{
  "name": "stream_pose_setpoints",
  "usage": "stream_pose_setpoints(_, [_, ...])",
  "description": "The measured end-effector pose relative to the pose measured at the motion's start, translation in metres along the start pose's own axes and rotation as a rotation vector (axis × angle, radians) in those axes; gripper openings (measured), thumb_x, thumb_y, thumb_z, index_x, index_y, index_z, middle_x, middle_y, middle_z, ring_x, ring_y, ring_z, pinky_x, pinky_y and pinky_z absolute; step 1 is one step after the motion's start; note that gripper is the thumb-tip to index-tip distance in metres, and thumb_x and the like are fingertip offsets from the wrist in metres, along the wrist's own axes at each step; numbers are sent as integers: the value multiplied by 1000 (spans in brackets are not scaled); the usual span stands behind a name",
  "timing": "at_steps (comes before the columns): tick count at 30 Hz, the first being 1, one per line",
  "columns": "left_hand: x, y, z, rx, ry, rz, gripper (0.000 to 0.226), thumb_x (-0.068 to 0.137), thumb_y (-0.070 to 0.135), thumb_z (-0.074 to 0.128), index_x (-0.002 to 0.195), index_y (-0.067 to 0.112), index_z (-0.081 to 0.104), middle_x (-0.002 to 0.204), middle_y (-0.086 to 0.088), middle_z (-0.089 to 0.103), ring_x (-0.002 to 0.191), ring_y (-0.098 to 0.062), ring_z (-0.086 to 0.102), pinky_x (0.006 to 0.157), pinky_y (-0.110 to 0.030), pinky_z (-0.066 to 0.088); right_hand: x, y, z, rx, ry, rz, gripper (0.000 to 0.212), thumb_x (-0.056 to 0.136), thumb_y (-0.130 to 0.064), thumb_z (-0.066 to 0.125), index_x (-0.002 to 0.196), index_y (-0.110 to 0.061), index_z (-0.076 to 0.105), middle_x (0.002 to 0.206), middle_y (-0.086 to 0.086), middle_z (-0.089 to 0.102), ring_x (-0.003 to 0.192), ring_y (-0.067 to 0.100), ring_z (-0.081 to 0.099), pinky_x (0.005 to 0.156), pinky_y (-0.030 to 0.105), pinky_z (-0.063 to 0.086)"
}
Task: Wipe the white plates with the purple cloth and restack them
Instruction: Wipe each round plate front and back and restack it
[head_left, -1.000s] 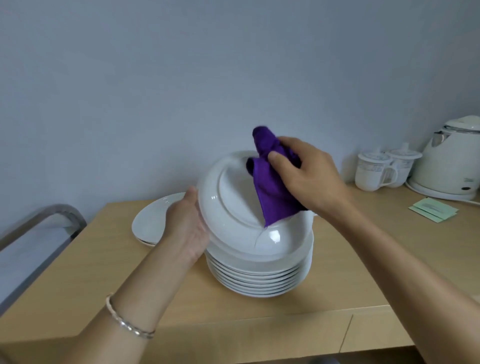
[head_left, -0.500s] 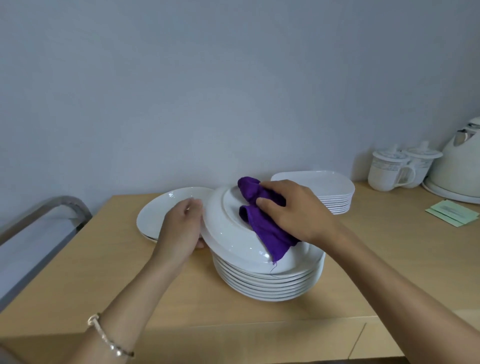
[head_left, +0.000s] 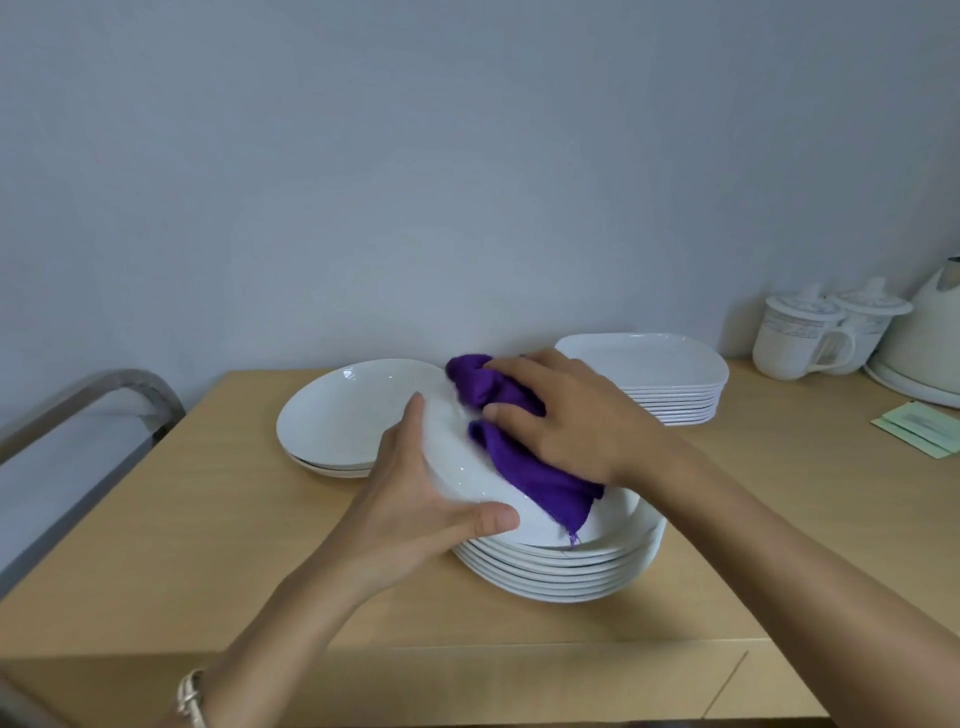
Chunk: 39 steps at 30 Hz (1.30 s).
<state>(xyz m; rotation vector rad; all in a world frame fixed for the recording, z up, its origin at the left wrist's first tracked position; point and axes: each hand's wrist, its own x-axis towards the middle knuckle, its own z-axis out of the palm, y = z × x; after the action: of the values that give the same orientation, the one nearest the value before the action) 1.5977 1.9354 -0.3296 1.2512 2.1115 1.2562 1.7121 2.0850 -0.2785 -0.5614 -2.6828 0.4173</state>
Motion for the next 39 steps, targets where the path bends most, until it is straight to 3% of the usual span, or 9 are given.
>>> stream_pose_setpoints(3, [-4,9,1,-6,21,-5,150,29,65,73,155,37,-4,138,23,20,123,8,24,98,-17,26,6,18,-3,-59,86,173,50,91,-54,42,135,-31,44,135,6,47,121,32,45,104,44,35])
stream_pose_setpoints(8, [-2,9,1,41,30,-2,142,31,66,74,152,37,6,146,17,24,127,1,30,98,-21,33,-17,-7,6,82,49,-44,54,85,-56,36,132,-32,48,128,0,50,117,22,43,105,37,32])
stream_pose_setpoints(11, [-5,14,-1,68,6,-22,145,30,68,71,152,41,-3,138,25,17,121,10,23,96,-18,28,-2,8,2,18,112,92,54,89,-58,38,134,-30,48,129,6,50,119,29,45,105,42,33])
stream_pose_setpoints(15, [-4,16,-4,123,-6,44,101,46,57,87,118,55,18,121,31,30,110,6,32,79,-10,36,-8,1,3,51,101,105,46,92,-48,45,134,-30,47,131,3,46,121,27,40,106,38,29])
stream_pose_setpoints(21, [-6,18,-7,152,-16,49,97,32,73,70,112,58,17,127,30,26,102,14,26,75,-1,29,-5,7,3,41,125,139,48,91,-53,41,133,-30,48,130,5,48,120,28,41,106,39,31])
stream_pose_setpoints(28, [-4,14,-4,66,10,84,138,30,67,81,143,52,1,139,32,32,126,7,33,96,-14,38,-3,-17,6,309,155,-18,35,92,-49,44,119,-32,57,115,-3,58,112,16,47,100,38,38])
stream_pose_setpoints(31, [-4,12,-2,-18,44,173,126,40,45,90,146,40,22,135,21,51,126,-3,49,99,-35,49,19,-38,9,230,113,-83,36,92,-47,45,124,-34,56,123,-1,56,116,21,47,101,40,37])
stream_pose_setpoints(36, [-6,11,-1,-33,76,153,114,41,37,91,132,57,24,128,29,49,121,2,50,95,-34,50,63,-41,-8,197,-82,28,29,87,-45,55,113,-34,62,101,-10,59,94,14,56,76,27,47])
stream_pose_setpoints(39, [-8,11,0,-28,82,112,122,48,33,94,114,79,3,115,53,34,110,31,33,84,-10,44,81,-26,-14,224,-144,122,29,84,-46,59,110,-34,63,103,-7,60,88,13,57,63,21,43])
